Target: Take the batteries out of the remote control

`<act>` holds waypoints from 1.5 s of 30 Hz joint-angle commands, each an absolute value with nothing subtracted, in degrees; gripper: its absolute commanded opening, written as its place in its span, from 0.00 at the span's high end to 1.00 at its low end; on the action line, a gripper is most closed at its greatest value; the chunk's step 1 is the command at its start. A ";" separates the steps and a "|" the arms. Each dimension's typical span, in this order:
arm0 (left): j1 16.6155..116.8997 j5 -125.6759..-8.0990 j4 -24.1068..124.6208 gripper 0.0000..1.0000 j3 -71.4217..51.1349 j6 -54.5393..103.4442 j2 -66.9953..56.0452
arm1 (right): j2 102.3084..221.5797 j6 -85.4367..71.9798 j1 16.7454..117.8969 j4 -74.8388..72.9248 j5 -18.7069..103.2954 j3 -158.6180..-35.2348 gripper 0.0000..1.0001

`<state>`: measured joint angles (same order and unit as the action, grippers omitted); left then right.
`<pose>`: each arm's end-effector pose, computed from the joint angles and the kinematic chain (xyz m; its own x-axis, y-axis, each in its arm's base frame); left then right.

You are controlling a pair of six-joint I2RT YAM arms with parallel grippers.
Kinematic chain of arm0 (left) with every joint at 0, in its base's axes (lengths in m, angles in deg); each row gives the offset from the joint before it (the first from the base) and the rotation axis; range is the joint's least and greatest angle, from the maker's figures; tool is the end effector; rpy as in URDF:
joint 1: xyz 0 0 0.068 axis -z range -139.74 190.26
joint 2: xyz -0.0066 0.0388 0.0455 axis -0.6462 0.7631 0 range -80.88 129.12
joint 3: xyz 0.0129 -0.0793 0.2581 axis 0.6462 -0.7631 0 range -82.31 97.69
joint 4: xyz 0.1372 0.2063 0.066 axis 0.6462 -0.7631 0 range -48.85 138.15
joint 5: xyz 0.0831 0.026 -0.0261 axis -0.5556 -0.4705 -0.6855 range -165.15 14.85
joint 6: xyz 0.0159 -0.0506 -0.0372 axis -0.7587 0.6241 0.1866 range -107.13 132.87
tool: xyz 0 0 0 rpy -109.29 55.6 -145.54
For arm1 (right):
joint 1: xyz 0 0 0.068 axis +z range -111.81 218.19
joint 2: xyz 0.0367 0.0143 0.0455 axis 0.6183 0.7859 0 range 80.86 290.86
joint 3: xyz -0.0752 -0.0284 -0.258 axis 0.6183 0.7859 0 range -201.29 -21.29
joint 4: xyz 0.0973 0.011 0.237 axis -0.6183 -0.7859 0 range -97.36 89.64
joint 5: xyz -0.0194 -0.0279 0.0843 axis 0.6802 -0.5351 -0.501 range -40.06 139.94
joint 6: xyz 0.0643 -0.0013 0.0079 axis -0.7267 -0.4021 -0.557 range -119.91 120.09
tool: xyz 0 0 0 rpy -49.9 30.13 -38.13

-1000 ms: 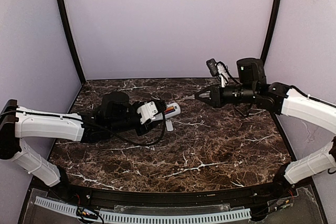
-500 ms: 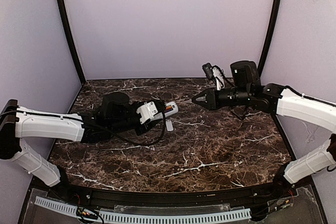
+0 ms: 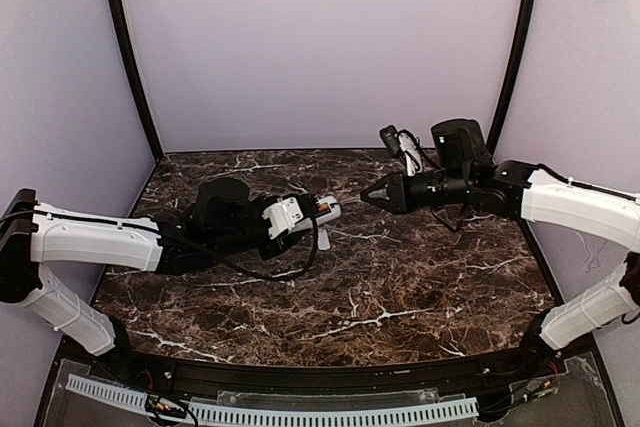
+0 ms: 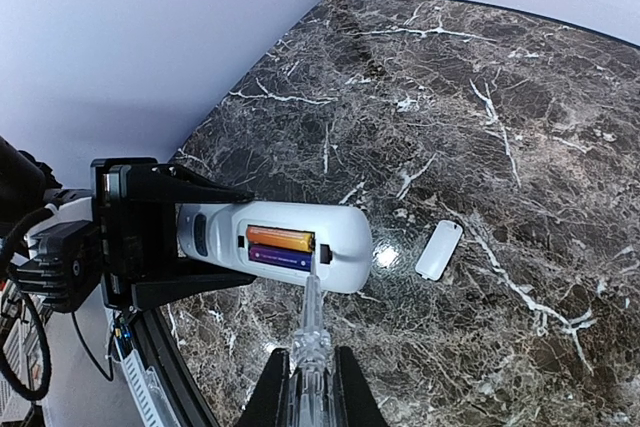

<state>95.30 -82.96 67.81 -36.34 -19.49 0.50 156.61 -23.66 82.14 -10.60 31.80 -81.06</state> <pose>0.1949 -0.2669 0.2484 0.2632 0.5492 -0.7932 0.7057 0.4510 0.5464 0.2138 0.2279 0.3046 -0.6377 -0.0831 -0.7658 -0.6596 0.5724 0.4871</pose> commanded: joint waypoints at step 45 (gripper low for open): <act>97.66 -88.04 70.96 1.00 -36.17 -20.30 1.80 | 158.09 -25.90 82.97 -6.10 31.97 -81.27 1.00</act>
